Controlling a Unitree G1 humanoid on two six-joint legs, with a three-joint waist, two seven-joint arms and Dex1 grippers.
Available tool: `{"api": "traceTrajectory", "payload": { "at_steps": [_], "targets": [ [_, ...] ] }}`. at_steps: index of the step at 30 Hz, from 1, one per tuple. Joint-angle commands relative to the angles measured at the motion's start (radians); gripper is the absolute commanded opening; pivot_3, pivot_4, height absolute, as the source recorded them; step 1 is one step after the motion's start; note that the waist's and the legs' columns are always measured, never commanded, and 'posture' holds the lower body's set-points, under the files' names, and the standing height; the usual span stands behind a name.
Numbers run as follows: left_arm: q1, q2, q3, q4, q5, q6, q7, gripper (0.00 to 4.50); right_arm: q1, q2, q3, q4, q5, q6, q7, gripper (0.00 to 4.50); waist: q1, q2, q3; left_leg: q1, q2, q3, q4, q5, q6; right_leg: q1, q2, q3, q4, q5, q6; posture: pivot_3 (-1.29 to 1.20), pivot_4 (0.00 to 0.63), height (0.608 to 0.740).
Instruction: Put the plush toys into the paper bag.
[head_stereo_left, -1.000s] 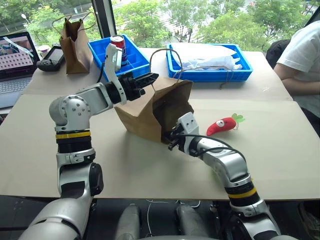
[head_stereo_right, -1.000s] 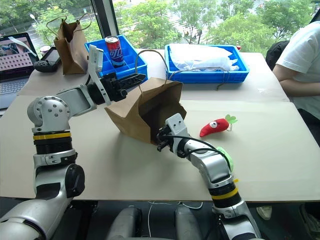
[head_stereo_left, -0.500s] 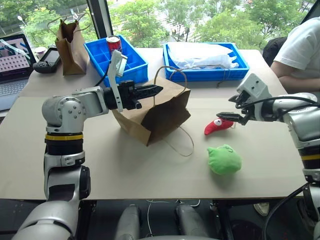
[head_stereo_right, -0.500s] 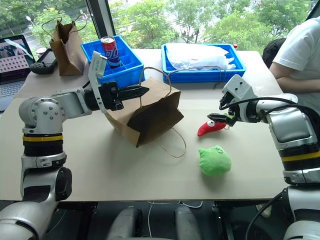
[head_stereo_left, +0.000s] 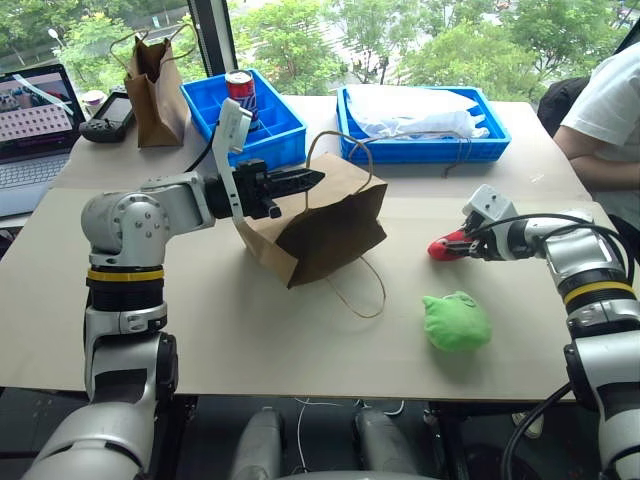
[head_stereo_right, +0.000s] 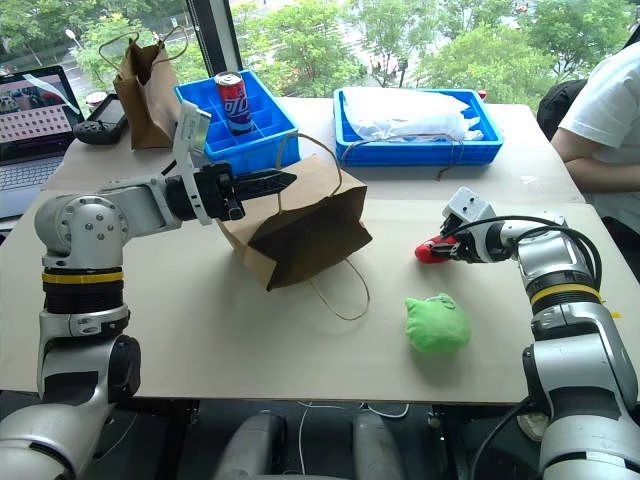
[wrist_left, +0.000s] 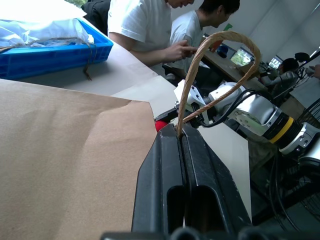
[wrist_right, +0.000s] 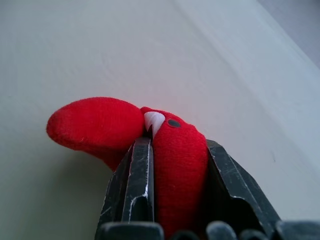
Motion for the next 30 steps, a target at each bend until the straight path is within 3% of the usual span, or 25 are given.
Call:
{"api": "traceTrajectory", "payload": {
  "at_steps": [1,6,10,12,16,25,27,30],
  "targets": [
    [-0.029,-0.019,0.005,-0.009,-0.014,-0.014,0.003,0.00,0.003,-0.058,-0.084,-0.311,0.083,0.161,0.059,0.03,0.000,0.002,0.001,0.000,0.000,0.000,0.000,0.000,0.000,0.000,0.000,0.000,0.000,0.000,0.000,0.00,0.150,0.715],
    [-0.036,-0.042,-0.014,-0.012,-0.015,-0.015,-0.011,0.00,0.097,-0.036,-0.098,-0.741,0.287,0.506,0.134,0.01,-0.004,0.002,0.001,0.000,0.002,-0.002,-0.002,0.000,0.000,-0.001,0.001,-0.002,0.000,0.000,0.000,0.00,0.150,0.715],
    [-0.037,-0.066,-0.007,-0.020,-0.032,0.006,0.006,0.00,0.132,0.074,-0.099,-0.871,0.334,0.622,0.023,0.01,-0.002,0.002,0.001,-0.001,0.001,-0.002,-0.001,0.000,0.000,-0.001,0.000,-0.003,0.000,0.000,0.000,0.00,0.150,0.715],
    [-0.039,-0.067,-0.005,-0.020,-0.035,0.009,0.009,0.00,0.149,0.110,-0.087,-0.887,0.324,0.625,-0.021,0.01,0.000,0.002,0.001,-0.001,0.000,-0.002,0.000,0.001,0.001,-0.001,0.000,-0.002,0.001,0.000,0.000,0.00,0.150,0.715],
    [-0.047,-0.071,0.008,-0.017,-0.049,0.024,0.023,0.00,0.145,0.305,-0.081,-0.837,0.286,0.559,-0.213,0.01,0.000,0.002,0.001,-0.001,0.000,-0.002,0.000,0.001,0.001,-0.001,-0.001,-0.003,0.001,0.000,0.000,0.00,0.150,0.715],
    [-0.054,-0.073,0.025,-0.023,-0.068,0.033,0.045,0.00,0.139,0.580,-0.079,-0.619,0.215,0.264,-0.404,0.01,-0.003,0.002,0.001,-0.001,0.000,-0.002,-0.001,0.001,0.001,-0.002,-0.001,-0.004,0.002,0.000,0.000,0.00,0.150,0.715],
    [-0.053,-0.075,0.026,-0.026,-0.071,0.031,0.050,0.00,0.149,0.614,-0.088,-0.610,0.234,0.265,-0.412,0.97,-0.003,0.002,0.001,-0.001,0.000,-0.002,-0.001,0.001,0.001,-0.002,-0.001,-0.004,0.003,0.000,0.000,0.00,0.150,0.715],
    [-0.050,-0.072,0.027,-0.028,-0.075,0.027,0.053,0.00,0.178,0.603,-0.094,-0.655,0.243,0.298,-0.402,1.85,0.000,0.002,0.001,-0.001,0.000,-0.002,-0.001,0.001,0.000,-0.002,-0.001,-0.005,0.006,0.000,0.000,0.00,0.150,0.715]
  ]
}}
